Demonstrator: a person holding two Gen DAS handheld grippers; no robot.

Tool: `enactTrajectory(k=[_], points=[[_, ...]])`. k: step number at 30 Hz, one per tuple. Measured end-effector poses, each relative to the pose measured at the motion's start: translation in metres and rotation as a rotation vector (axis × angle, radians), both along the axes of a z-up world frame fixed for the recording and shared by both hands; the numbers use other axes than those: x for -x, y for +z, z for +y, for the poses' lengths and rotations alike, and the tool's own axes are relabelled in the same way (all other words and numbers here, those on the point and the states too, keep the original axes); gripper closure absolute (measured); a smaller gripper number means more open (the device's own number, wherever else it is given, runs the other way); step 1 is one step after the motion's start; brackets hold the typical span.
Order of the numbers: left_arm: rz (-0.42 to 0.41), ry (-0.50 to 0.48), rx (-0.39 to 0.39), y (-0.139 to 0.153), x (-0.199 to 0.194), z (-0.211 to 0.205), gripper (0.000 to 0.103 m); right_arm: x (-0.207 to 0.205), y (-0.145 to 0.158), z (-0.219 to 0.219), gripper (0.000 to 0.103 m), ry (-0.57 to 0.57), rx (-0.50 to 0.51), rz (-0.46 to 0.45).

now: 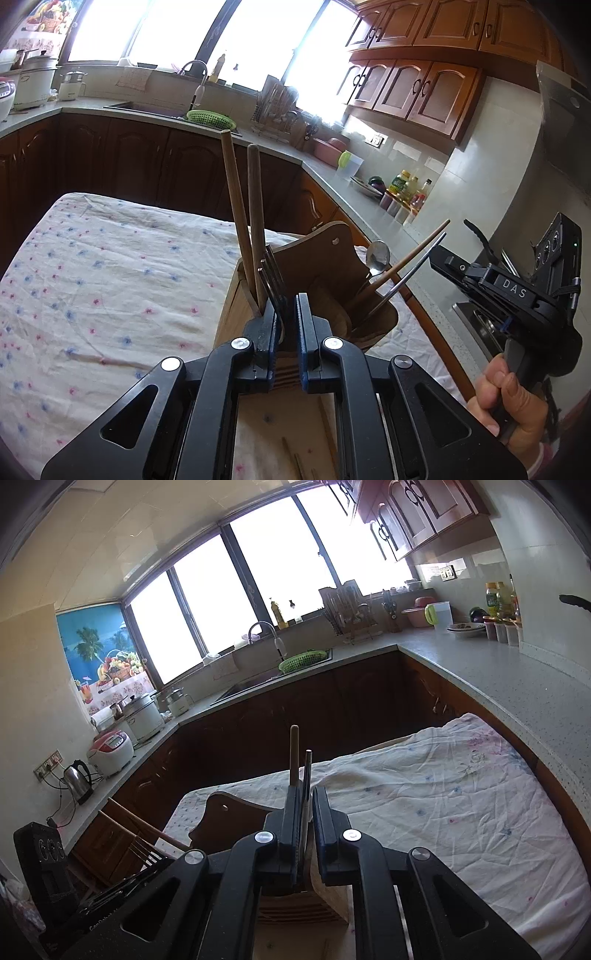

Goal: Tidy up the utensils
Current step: 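Open both tools to release the fork and chopstick in the holder, then move both open tools back down to the remaining chopsticks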

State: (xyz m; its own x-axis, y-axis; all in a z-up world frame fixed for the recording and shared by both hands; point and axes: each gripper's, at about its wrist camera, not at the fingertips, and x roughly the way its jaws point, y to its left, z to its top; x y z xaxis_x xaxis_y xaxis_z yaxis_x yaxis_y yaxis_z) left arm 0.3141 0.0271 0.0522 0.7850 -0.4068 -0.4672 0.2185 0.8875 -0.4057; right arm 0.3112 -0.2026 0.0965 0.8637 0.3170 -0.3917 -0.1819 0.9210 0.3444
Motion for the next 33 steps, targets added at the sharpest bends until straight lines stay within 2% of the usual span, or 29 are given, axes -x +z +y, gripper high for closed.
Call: enactTrajectory(k=[1,2,3,4,6,7,8,10,11,12,23,25,33], points=[[-0.004,0.002,0.0,0.002,0.003,0.0,0.084,0.002,0.002,-0.003,0.084,-0.002,-0.008,-0.007],[-0.01,0.004,0.001,0.004,0.007,0.001,0.079,0.006,0.004,-0.006,0.071,-0.003,-0.019,-0.017],[-0.02,0.008,0.005,0.007,0.012,0.002,0.068,0.01,0.007,-0.008,0.056,-0.003,-0.034,-0.029],[-0.032,0.012,0.01,0.009,0.017,0.002,0.061,0.015,0.009,-0.012,0.051,-0.008,-0.046,-0.043],[-0.051,0.022,0.011,0.014,0.028,0.004,0.056,0.026,0.014,-0.018,0.039,-0.016,-0.071,-0.069],[-0.055,0.034,0.01,0.016,0.034,0.005,0.047,0.032,0.016,-0.02,0.03,-0.017,-0.084,-0.083],[-0.063,0.048,0.014,0.018,0.04,0.008,0.043,0.039,0.017,-0.023,0.019,-0.02,-0.097,-0.097],[-0.077,0.067,0.025,0.019,0.054,0.013,0.031,0.054,0.019,-0.029,0.006,-0.025,-0.117,-0.121],[-0.079,0.078,0.025,0.019,0.06,0.015,0.028,0.062,0.019,-0.031,0.003,-0.025,-0.123,-0.128],[-0.081,0.091,0.024,0.018,0.066,0.017,0.025,0.069,0.019,-0.033,0.003,-0.024,-0.127,-0.132],[-0.051,0.131,0.024,0.008,0.127,0.033,0.024,0.142,-0.005,-0.04,0.003,-0.02,-0.084,-0.086],[-0.047,0.141,0.016,0.006,0.138,0.033,0.021,0.154,-0.011,-0.042,0.003,-0.022,-0.074,-0.075],[0.011,0.124,-0.034,-0.017,0.169,0.024,0.021,0.191,-0.036,-0.048,0.003,-0.032,-0.049,-0.021]])
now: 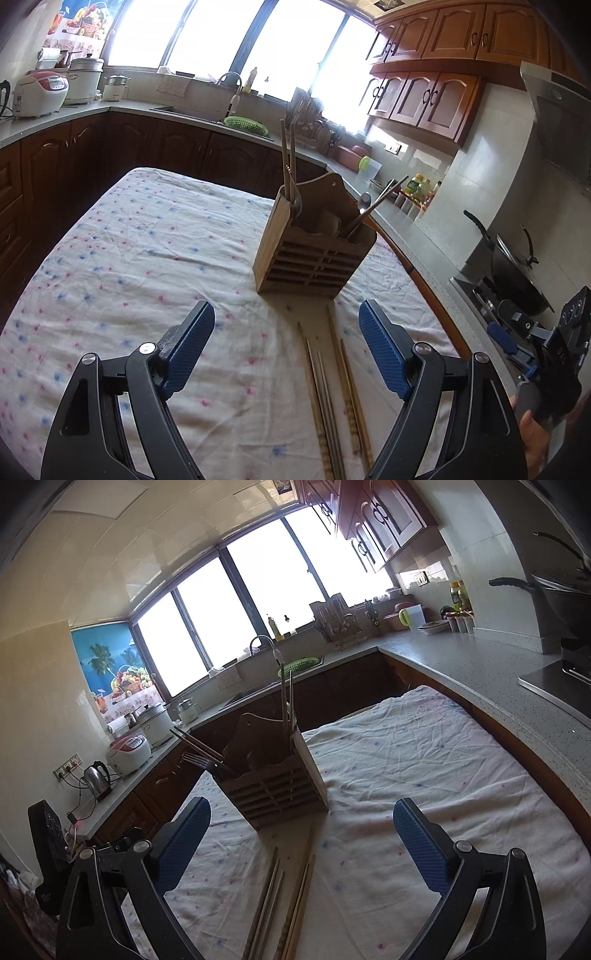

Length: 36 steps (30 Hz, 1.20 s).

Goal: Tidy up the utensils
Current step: 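Move both open tools back down to the remaining chopsticks, then grasp a bamboo chopstick with the left tool while the right tool grasps another bamboo chopstick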

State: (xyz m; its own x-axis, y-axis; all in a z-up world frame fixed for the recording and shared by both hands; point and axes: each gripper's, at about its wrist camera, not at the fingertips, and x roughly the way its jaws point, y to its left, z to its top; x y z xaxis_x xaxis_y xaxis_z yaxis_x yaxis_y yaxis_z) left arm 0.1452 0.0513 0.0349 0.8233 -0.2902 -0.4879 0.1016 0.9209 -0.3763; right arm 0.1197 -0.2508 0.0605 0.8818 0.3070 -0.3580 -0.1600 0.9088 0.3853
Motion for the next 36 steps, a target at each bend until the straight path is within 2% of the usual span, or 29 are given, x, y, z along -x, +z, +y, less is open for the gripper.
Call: enactTrajectory(k=[7,16,21,25,26,28,30,33,34,36], points=[[0.066,-0.021,-0.055,-0.019,0.009,-0.013,0.021,0.015,-0.02,-0.009,0.003,-0.02,-0.001,0.042],[0.132,-0.046,-0.103,-0.036,0.003,-0.027,0.021,0.014,-0.034,-0.013,0.003,-0.031,-0.002,0.084],[0.191,-0.084,-0.153,-0.049,-0.01,-0.045,0.021,0.009,-0.037,-0.014,0.003,-0.031,-0.005,0.104],[0.235,-0.113,-0.228,-0.065,-0.025,-0.07,0.021,0.005,-0.039,-0.013,0.003,-0.034,-0.002,0.115],[0.248,-0.12,-0.245,-0.071,-0.029,-0.076,0.024,0.005,-0.04,-0.012,0.003,-0.032,-0.001,0.119],[0.282,-0.133,-0.272,-0.083,-0.037,-0.087,0.041,0.002,-0.043,-0.011,0.003,-0.026,0.004,0.13],[0.317,-0.15,-0.283,-0.095,-0.044,-0.094,0.05,0.001,-0.046,-0.009,0.003,-0.021,0.012,0.14],[0.291,-0.146,-0.345,-0.1,-0.043,-0.101,0.051,-0.003,-0.05,-0.003,0.006,-0.01,0.028,0.159],[0.292,-0.149,-0.345,-0.1,-0.042,-0.101,0.051,-0.005,-0.052,0.0,0.009,-0.003,0.033,0.168],[0.292,-0.146,-0.35,-0.1,-0.041,-0.095,0.051,-0.01,-0.058,0.006,0.022,0.015,0.043,0.196]])
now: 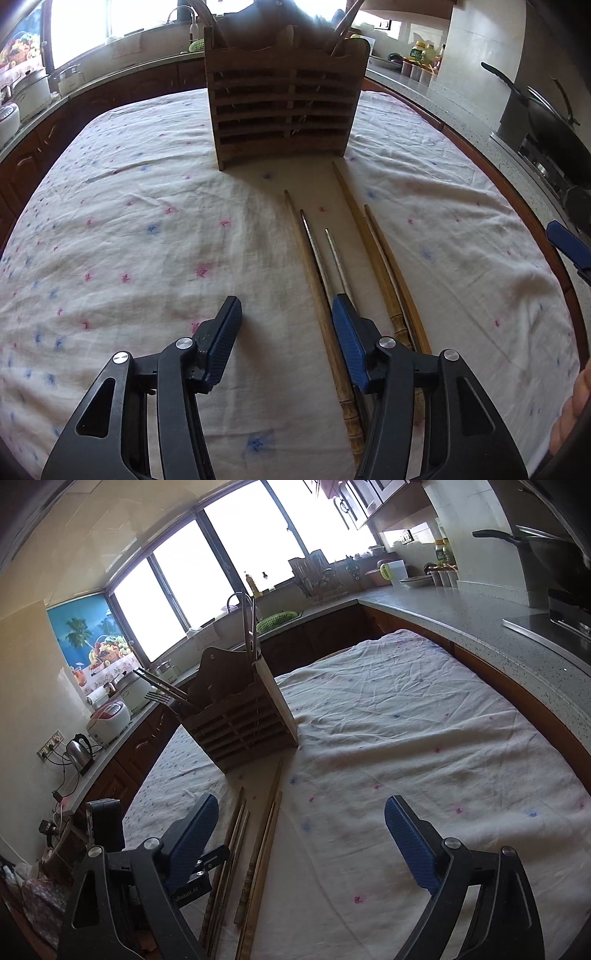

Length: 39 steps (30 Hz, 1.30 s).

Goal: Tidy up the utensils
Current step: 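Grasp a bamboo chopstick with the left tool while the right tool grasps another bamboo chopstick, then lift both held chopsticks and carry them above the wooden holder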

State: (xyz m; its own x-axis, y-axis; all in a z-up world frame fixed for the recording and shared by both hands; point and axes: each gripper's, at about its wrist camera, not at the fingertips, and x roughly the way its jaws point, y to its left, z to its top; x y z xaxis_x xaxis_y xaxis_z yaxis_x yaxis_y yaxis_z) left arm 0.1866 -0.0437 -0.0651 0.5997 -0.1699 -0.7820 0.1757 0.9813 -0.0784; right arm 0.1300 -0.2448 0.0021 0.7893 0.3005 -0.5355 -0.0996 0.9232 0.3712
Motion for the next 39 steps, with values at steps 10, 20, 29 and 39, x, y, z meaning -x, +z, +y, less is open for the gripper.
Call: enactTrajectory(k=[10,20,29,39], points=[[-0.001,0.027,0.099,0.011,0.008,0.05,0.053,-0.044,-0.026,0.034,0.051,0.096,0.05,0.115],[0.034,-0.021,0.025,0.011,-0.04,0.015,0.059,-0.132,-0.04,0.077,0.071,0.157,0.126,0.184],[0.03,-0.03,-0.05,0.0,-0.058,0.011,0.088,-0.155,-0.063,0.096,0.086,0.178,0.257,0.218],[0.02,-0.007,0.118,0.013,-0.05,0.041,0.097,-0.141,-0.05,0.082,0.096,0.167,0.172,0.2]])
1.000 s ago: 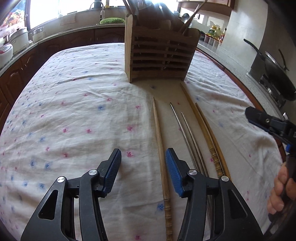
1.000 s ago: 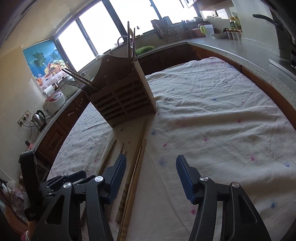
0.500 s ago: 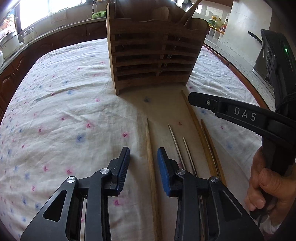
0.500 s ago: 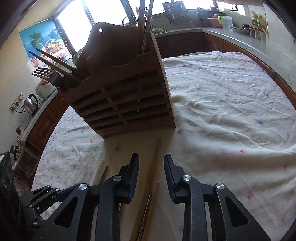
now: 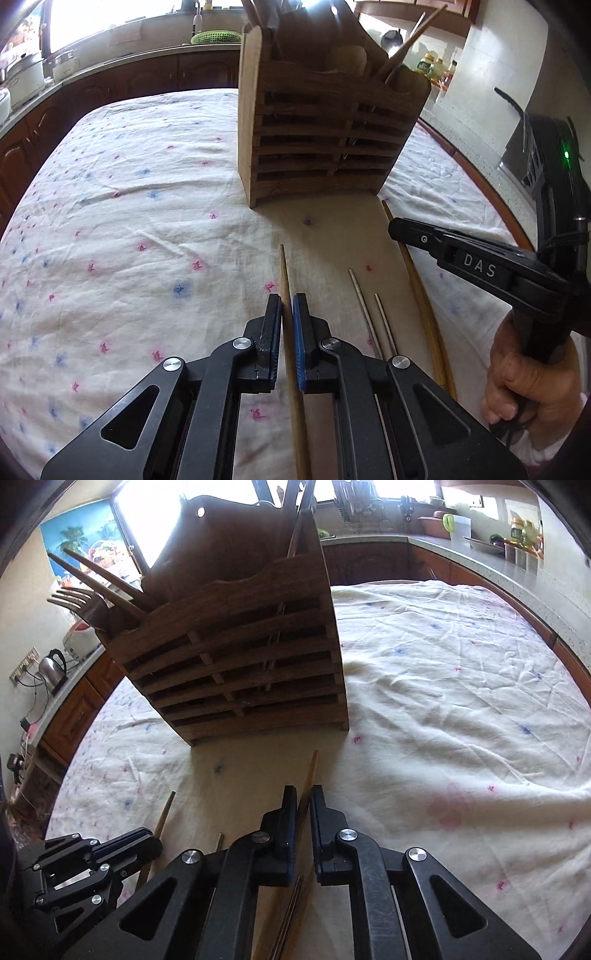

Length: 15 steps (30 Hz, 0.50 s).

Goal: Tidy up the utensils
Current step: 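Lift both held chopsticks and carry them above the wooden holder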

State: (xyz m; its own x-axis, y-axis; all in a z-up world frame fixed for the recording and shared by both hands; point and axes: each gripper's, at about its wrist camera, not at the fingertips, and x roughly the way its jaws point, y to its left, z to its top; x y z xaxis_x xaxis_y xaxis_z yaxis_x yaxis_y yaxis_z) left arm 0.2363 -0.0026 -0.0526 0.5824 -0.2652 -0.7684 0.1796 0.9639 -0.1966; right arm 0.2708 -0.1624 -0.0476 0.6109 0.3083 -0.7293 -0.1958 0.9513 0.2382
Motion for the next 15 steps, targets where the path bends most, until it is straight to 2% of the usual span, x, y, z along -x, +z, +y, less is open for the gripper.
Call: enactTrajectory(k=[7,15], points=[[-0.071,0.031,0.159,0.04,0.03,0.033,0.098,0.046,0.047,-0.016,0.097,0.012,-0.131,-0.1],[-0.213,0.021,0.254,0.097,0.068,0.05,0.098,0.094,0.112,-0.03,0.098,0.015,-0.186,-0.249]])
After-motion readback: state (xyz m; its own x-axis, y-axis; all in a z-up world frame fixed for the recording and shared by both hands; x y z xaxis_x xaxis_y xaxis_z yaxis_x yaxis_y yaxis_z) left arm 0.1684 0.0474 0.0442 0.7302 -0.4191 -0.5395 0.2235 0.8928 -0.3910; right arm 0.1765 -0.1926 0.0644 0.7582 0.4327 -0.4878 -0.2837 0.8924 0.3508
